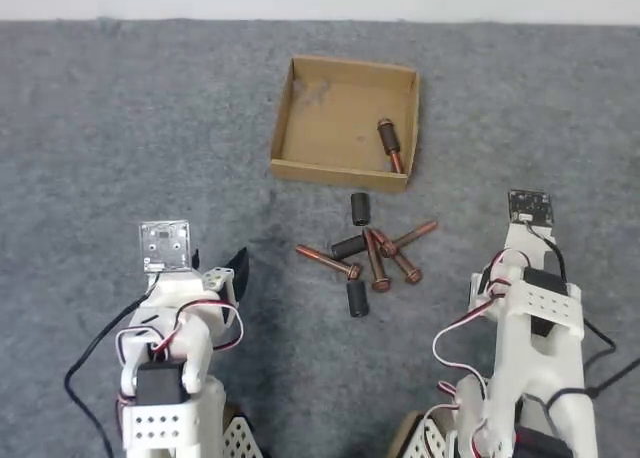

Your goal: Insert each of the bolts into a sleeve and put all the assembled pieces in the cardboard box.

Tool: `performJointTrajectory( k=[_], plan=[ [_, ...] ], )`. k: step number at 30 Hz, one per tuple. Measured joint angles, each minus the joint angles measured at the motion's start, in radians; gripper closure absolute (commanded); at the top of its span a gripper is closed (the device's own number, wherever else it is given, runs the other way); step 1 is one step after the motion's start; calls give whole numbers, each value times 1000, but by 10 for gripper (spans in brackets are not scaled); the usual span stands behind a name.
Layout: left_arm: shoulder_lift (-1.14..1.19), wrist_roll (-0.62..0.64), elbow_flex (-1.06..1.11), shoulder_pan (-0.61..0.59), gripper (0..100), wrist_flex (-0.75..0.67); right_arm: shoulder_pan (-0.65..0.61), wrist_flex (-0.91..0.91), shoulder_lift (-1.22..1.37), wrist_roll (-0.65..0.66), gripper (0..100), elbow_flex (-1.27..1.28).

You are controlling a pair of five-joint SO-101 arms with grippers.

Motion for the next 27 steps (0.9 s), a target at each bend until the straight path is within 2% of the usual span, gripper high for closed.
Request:
performJointTrajectory(
  k=[9,17,22,24,27],
  plan=[
    [54,-44,-244,-2,761,121,0,-3,0,0,992,0],
    [552,-44,-637,-2,759,153,0,-3,0,0,992,0],
    [864,-51,-852,-3,758,270,0,-3,0,0,992,0],
    [962,-92,-931,-3,758,313,0,-3,0,0,992,0],
    [1088,-233,-1033,-3,759,351,0,-3,0,0,992,0]
  ],
)
